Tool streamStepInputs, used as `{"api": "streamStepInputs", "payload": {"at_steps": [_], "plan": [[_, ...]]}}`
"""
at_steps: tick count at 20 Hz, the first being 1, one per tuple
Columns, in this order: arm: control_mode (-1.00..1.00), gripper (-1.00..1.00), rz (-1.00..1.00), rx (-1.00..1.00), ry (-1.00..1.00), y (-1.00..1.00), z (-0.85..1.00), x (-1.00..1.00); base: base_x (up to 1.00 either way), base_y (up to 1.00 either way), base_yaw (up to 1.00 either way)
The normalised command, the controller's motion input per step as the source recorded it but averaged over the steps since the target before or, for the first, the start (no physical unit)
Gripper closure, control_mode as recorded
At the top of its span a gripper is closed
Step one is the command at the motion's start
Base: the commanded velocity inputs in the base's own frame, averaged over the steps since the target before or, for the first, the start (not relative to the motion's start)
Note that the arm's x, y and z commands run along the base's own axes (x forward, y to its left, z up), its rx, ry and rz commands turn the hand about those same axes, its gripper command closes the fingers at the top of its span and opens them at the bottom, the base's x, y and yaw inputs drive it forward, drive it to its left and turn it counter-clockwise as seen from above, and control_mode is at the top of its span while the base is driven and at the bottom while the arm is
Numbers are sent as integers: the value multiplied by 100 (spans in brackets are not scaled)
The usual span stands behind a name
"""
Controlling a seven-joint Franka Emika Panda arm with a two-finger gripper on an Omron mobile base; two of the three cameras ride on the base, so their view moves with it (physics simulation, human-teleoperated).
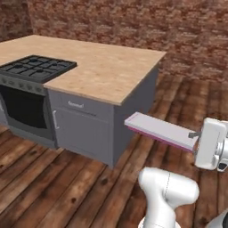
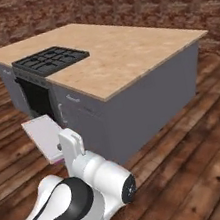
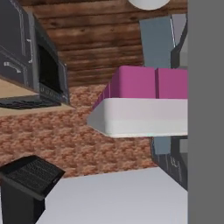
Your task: The ice cube tray has been filled with water. Take the tray and place it in the freezer to make ice. Close the freezer door after placing the tray.
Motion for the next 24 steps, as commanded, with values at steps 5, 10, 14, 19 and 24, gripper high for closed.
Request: {"api": "streamStepInputs", "payload": {"at_steps": [5, 10, 14, 19, 24], "plan": [[100, 100, 0, 0, 0, 0, 0, 0, 61, 51, 47], [100, 100, 0, 0, 0, 0, 0, 0, 61, 45, 47], [100, 100, 0, 0, 0, 0, 0, 0, 71, 33, 45], [100, 100, 0, 0, 0, 0, 0, 0, 98, 19, 35], [100, 100, 0, 0, 0, 0, 0, 0, 100, 1, 19]]}}
